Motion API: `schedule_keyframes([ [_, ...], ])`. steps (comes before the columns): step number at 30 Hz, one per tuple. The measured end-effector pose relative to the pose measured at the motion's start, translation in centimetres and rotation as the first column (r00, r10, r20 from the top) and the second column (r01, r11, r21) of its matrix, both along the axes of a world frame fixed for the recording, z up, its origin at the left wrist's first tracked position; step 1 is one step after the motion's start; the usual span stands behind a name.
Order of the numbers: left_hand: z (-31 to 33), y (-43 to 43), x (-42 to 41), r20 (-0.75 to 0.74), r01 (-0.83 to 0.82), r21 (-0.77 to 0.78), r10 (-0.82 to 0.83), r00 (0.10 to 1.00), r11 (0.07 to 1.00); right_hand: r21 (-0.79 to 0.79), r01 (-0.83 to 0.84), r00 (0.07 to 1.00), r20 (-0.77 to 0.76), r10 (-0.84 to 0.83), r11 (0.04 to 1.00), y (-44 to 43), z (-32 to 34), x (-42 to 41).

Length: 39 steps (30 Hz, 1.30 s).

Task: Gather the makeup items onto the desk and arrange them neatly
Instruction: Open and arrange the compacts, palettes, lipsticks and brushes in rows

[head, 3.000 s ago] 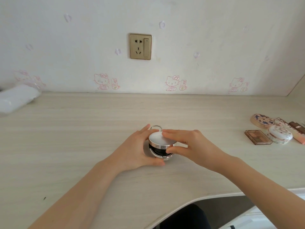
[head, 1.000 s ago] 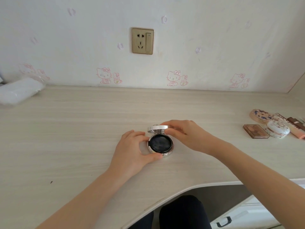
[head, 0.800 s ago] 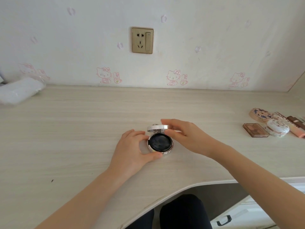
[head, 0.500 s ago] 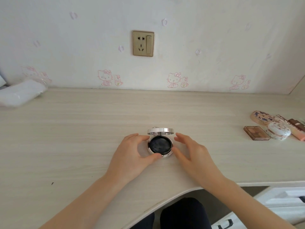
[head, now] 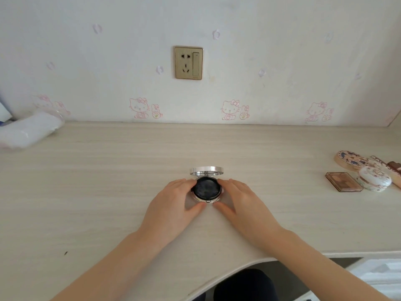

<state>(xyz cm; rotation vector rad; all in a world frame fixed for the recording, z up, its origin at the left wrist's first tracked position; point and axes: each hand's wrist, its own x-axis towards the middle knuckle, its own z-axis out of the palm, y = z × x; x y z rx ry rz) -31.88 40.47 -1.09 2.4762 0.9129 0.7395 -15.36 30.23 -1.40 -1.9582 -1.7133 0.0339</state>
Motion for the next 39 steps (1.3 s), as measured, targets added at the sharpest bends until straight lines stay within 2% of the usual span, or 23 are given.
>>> schedule_keyframes([
  [11,-0.8,9.3,2.9,-0.004,-0.024,-0.032,0.024,1.000,0.999,-0.070,-0.010,1.000,-0.025,0.009,0.997,9.5,1.3,2.4],
  [21,-0.8,15.6,5.1,-0.120,-0.052,0.002,0.052,0.991,0.999,-0.080,-0.005,1.000,-0.011,0.004,0.997,16.8,0.6,4.8],
  [32,-1.0,17.7,6.1,-0.091,-0.084,0.007,0.084,0.992,0.996,-0.108,0.011,0.999,-0.040,-0.015,0.994,19.0,0.7,5.5],
  [39,-0.5,17.0,5.8,-0.128,-0.095,0.020,0.097,0.987,0.995,-0.103,-0.002,0.999,-0.054,-0.004,0.995,18.6,1.1,5.4],
])
